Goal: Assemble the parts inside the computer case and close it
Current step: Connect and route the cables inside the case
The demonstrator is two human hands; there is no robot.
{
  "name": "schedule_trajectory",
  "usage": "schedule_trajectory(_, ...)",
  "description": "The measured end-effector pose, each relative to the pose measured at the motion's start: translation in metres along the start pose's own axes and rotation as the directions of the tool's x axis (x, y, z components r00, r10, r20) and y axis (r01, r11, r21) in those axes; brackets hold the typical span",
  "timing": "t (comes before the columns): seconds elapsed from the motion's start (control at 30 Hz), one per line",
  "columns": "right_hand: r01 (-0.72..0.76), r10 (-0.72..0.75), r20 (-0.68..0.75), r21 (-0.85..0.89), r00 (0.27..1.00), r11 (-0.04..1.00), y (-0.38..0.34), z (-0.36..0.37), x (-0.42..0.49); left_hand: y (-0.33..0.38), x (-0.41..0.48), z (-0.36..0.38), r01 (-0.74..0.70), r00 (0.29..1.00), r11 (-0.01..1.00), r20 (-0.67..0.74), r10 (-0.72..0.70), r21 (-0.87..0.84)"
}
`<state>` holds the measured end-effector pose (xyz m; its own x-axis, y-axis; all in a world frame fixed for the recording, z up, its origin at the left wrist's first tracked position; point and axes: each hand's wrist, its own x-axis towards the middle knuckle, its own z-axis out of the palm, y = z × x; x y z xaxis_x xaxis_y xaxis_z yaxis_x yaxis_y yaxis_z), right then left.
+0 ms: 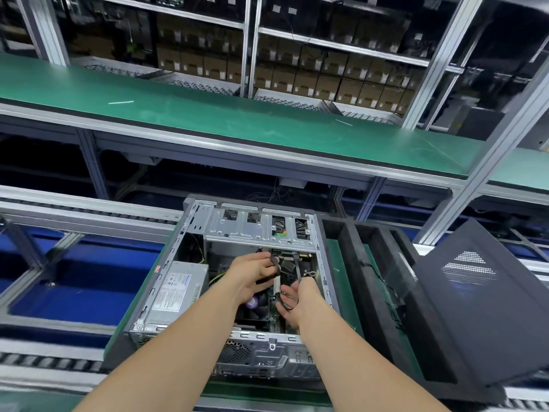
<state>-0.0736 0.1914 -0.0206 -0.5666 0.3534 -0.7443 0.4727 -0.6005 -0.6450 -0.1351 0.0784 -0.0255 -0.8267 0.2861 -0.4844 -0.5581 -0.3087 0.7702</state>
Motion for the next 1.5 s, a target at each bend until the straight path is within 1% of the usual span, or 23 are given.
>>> schedule_trajectory(0.07, 0.004, -0.004, -0.003, 0.000, 1.000, 1.000, -0.001, 0.000, 0.003, -0.001, 0.000, 0.000, -0.007, 1.000, 1.000, -0.004, 0.007, 0.004)
schedule_trajectory(0.23, 0.004, -0.004, -0.001, -0.002, 1.000, 1.000, 0.002, 0.000, 0.010, 0.000, 0.003, -0.003, 0.017, 0.999, 0.998, -0.030, -0.019, -0.055)
schedule_trajectory(0.3, 0.009, -0.009, -0.002, -0.001, 1.000, 1.000, 0.002, 0.000, 0.010, 0.000, 0.003, -0.003, 0.002, 0.999, 0.998, -0.037, -0.004, -0.056)
schedule_trajectory(0.43, 0.014, -0.014, -0.011, -0.002, 1.000, 1.000, 0.002, -0.001, 0.009, 0.000, 0.003, -0.003, -0.066, 0.990, 0.996, -0.126, 0.057, -0.066)
schedule_trajectory(0.5, 0.002, -0.002, -0.008, -0.028, 1.000, 1.000, 0.002, 0.000, 0.007, -0.001, 0.002, -0.002, -0.073, 0.990, 0.994, -0.127, 0.063, -0.077)
schedule_trajectory(0.6, -0.025, 0.025, 0.006, -0.081, 1.000, 0.996, 0.000, -0.001, 0.004, -0.003, 0.000, -0.002, -0.086, 0.991, 0.996, -0.107, 0.085, -0.002)
schedule_trajectory(0.7, -0.054, 0.055, 0.004, -0.082, 0.999, 0.995, -0.001, -0.001, 0.001, -0.006, 0.002, -0.002, -0.131, 0.984, 0.977, -0.099, 0.149, 0.171)
schedule_trajectory(0.77, -0.057, 0.059, 0.020, -0.062, 0.998, 0.996, -0.001, -0.002, -0.001, -0.008, 0.003, -0.002, -0.177, 0.972, 0.937, -0.097, 0.215, 0.301)
schedule_trajectory(0.83, -0.058, 0.060, 0.054, -0.038, 0.997, 0.998, -0.001, -0.002, -0.003, -0.010, 0.005, -0.003, -0.221, 0.956, 0.868, -0.078, 0.284, 0.444)
schedule_trajectory(0.93, -0.041, 0.037, 0.113, 0.031, 0.993, 0.999, -0.001, -0.001, -0.004, -0.011, 0.006, -0.004, -0.261, 0.939, 0.693, 0.011, 0.344, 0.672)
schedule_trajectory(1.0, -0.004, -0.005, 0.139, 0.059, 0.990, 0.998, -0.001, -0.001, -0.004, -0.011, 0.006, -0.005, -0.281, 0.930, 0.578, 0.069, 0.362, 0.766)
schedule_trajectory(1.07, 0.043, -0.046, 0.137, 0.022, 0.990, 0.999, -0.001, 0.000, -0.003, -0.011, 0.005, -0.004, -0.285, 0.928, 0.504, 0.103, 0.358, 0.815)
schedule_trajectory(1.13, 0.088, -0.087, 0.110, -0.007, 0.990, 0.996, -0.001, 0.001, 0.002, -0.012, 0.006, -0.003, -0.297, 0.929, 0.468, 0.139, 0.344, 0.832)
schedule_trajectory(1.23, 0.132, -0.130, 0.083, -0.010, 0.988, 0.991, -0.002, 0.003, 0.007, -0.013, 0.010, -0.003, -0.321, 0.933, 0.457, 0.195, 0.302, 0.829)
schedule_trajectory(1.33, 0.131, -0.131, 0.028, 0.007, 0.991, 0.991, -0.002, 0.001, 0.017, -0.013, 0.009, -0.003, -0.314, 0.949, 0.416, 0.272, 0.160, 0.853)
schedule_trajectory(1.4, 0.135, -0.135, -0.004, -0.020, 0.991, 0.991, -0.002, -0.001, 0.024, -0.012, 0.007, -0.002, -0.323, 0.946, 0.390, 0.306, 0.107, 0.862)
schedule_trajectory(1.5, 0.136, -0.141, -0.049, -0.101, 0.989, 0.986, -0.002, 0.000, 0.029, -0.008, 0.000, 0.001, -0.353, 0.933, 0.438, 0.347, 0.099, 0.826)
